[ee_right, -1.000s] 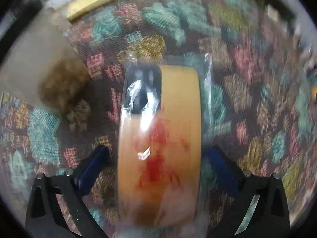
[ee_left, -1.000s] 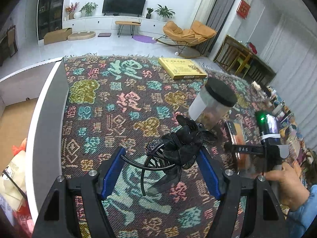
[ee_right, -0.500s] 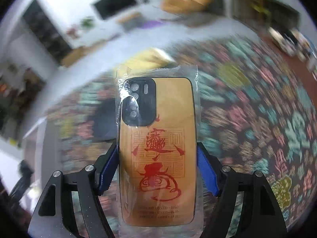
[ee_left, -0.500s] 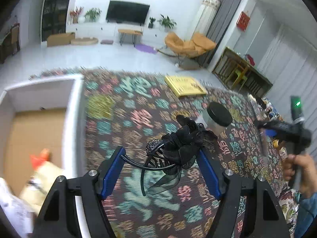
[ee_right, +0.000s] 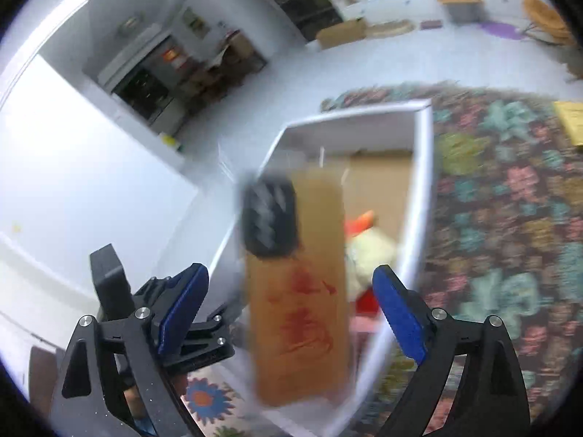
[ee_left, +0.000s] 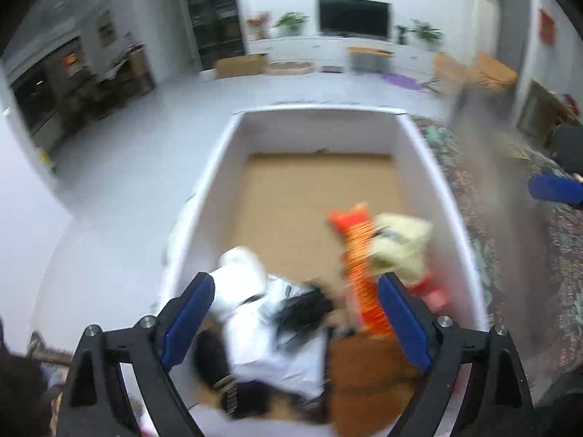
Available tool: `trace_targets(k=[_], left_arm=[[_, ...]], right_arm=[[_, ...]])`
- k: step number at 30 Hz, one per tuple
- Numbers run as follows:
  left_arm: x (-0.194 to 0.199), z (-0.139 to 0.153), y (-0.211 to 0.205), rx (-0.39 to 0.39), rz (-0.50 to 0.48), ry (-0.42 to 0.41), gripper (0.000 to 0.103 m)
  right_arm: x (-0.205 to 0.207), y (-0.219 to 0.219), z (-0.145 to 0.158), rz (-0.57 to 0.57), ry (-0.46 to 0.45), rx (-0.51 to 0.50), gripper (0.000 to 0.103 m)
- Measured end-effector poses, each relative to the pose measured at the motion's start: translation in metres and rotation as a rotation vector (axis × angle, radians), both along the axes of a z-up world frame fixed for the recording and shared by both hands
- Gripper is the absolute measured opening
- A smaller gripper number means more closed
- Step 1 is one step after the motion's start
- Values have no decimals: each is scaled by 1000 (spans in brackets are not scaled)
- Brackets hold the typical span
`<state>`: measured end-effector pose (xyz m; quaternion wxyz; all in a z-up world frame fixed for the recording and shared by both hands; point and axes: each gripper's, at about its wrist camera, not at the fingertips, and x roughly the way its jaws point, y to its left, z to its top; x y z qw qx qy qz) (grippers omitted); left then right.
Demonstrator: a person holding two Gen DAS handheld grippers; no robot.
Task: Organize soft objects
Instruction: 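Carry the hair clip and phone case into the white box and release both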
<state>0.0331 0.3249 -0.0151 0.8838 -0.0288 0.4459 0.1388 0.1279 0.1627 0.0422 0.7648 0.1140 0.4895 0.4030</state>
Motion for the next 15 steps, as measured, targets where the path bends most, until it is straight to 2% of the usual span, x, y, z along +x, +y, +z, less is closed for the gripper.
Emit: trace_targets(k=[2,5,10,12,13,15], left_arm=[[-13,-2,9,17,44,2,91],[-30,-1,12,70,104,-9,91],[-43,2,-1,167,214,6,96],[-46,5,-5,123,195,-14,96],[-50,7,-9,80,170,-32,96],[-52,11,-16,59,147,-61,96]], right_arm=[[-7,11,-6,0,3,6,93],[-16,5,-8,-4,-67,-47,93],[-48,-5,0,-21,-349,-275,93],[-61,-5,3,-25,-429,-348,93],[-65,-6,1,-23,-440,-367,93],[-71,-7,-3,-22,-446,-400,93]])
